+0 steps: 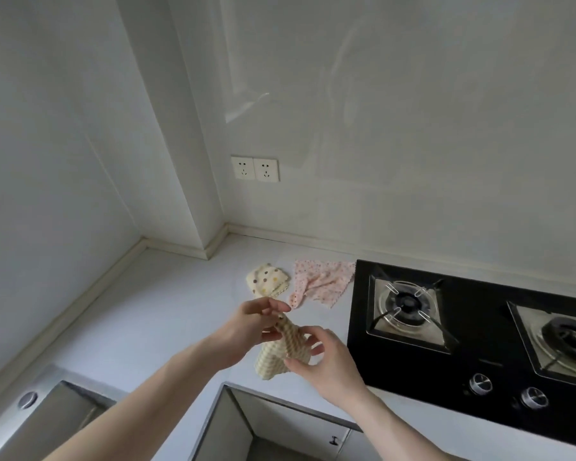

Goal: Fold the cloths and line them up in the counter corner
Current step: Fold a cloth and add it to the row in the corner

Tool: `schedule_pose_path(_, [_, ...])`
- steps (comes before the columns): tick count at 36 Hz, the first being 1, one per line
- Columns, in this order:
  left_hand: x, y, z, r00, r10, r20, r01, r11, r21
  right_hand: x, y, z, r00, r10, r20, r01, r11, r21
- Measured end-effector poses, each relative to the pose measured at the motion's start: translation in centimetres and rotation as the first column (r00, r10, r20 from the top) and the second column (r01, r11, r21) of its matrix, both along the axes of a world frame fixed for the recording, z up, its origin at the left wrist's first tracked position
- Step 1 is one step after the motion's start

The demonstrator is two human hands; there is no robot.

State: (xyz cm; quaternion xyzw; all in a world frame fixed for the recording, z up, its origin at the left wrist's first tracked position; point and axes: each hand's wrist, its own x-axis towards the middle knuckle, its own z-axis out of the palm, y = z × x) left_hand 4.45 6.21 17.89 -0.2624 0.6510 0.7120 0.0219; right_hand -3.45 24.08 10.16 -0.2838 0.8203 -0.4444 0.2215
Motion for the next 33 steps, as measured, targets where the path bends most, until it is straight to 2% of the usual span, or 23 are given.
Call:
schedule_pose_path(7, [1.7,3.1,0.8,1.0,0.01,-0.024,-0.01,1.0,0.018,-0.2,2.4,-0.1,0.992,-0.016,-0.126,0.015,1.0,-0.007])
schedule_pose_path(16, [2.3,4.7,3.2,0.993,0.0,-0.118,0.014,0.994,0.111,1.1,5.0,2.5,0.993,0.085,-0.078,-0.085,0.996,0.007])
schedule_pose_path(22, [2.2,4.3,4.0,0.992,-0.004,-0.125,0.01,0.999,0.048,1.4,4.4,4.6,0.981,-0.008,-0.195,0.005,1.0,-0.016])
schedule_pose_path(24, [2.3,3.5,3.8,0.994,-0.008,-0.109,0.0,0.997,-0.071,1.4,4.0,5.1,0.977,-0.048,-0.208,0.041,0.998,-0.038])
schedule_pose_path(26, [2.6,2.6,3.3,0.997,-0.032,-0.068,0.01,0.952,-0.306,1.5,3.7,6.0,0.98,-0.059,-0.189,0.049,0.997,-0.058])
schedule_pose_path(28, [2.9,1.8,3.0,0.997,-0.08,-0.009,0.061,0.82,-0.569,1.5,3.3,6.8,0.985,-0.054,-0.166,0.043,0.997,-0.068])
schedule_pose_path(30, [3.0,1.1,2.5,0.989,-0.129,0.069,0.137,0.647,-0.75,1.3,2.9,7.4,0.985,-0.05,-0.164,0.039,0.997,-0.068])
schedule_pose_path(31, [3.0,0.8,2.2,0.984,-0.136,0.115,0.174,0.583,-0.793,1.1,2.7,7.6,0.985,-0.054,-0.166,0.043,0.997,-0.066])
schedule_pose_path(33, [2.9,0.1,1.5,0.976,-0.129,0.174,0.217,0.536,-0.816,0.8,2.3,8.0,0.983,-0.066,-0.17,0.055,0.996,-0.066])
